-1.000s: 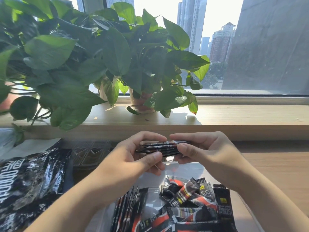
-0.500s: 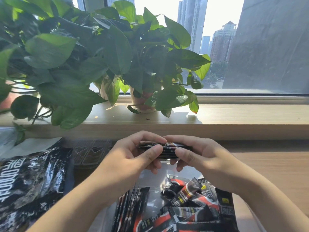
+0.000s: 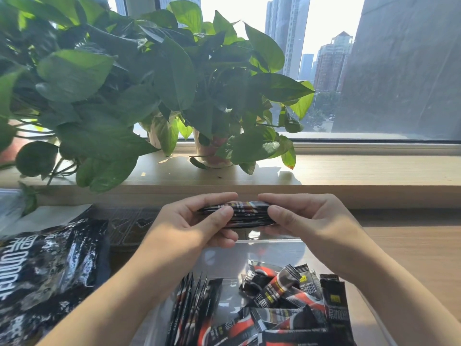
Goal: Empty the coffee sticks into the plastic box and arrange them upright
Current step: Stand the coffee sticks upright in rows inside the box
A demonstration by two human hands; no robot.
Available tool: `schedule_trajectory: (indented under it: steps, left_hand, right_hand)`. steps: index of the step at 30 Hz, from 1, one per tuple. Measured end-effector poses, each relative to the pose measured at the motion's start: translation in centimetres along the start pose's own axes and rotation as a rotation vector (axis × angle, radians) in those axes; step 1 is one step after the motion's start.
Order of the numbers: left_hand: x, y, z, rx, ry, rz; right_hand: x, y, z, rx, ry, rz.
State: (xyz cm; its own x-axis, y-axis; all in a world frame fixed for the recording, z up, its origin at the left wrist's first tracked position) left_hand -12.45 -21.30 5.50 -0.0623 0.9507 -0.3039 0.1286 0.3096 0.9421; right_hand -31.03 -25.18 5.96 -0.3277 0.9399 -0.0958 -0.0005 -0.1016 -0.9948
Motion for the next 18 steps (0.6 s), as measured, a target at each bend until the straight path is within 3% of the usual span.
schedule_trajectory:
  steps: [5, 8, 13, 18]
  left_hand:
    - [0.0, 0.0, 0.0, 0.030, 0.017, 0.029]
    - [-0.1, -0.3, 0.2, 0.071, 0.028, 0.070]
    - [-0.1, -0.7, 0.1, 0.123, -0.029, 0.143]
    - [1.1, -0.2, -1.7, 0.158, -0.209, 0.161]
  right_hand:
    - [0.0, -0.2, -0.4, -0.057, -0.068, 0.024]
    - [0.4, -0.6, -1.0, 0.037, -0.133, 0.086]
    - [1.7, -2.9, -1.4, 0.539, -0.021, 0.513]
    - [3.0, -4.6, -2.2, 0.619, -0.019, 0.713]
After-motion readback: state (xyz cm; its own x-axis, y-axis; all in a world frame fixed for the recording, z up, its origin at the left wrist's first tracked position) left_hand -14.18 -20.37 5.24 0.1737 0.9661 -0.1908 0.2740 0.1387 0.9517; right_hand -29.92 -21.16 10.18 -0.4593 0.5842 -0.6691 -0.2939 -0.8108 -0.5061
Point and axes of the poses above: each hand's wrist, its own x-axis away from the middle knuckle, its own z-axis out of the back of the hand, y = z × x, the point moved 8 cm from there along -x, towards the middle knuckle, and after that the axes turned 7 degrees about -z, right-handed, at the moved point
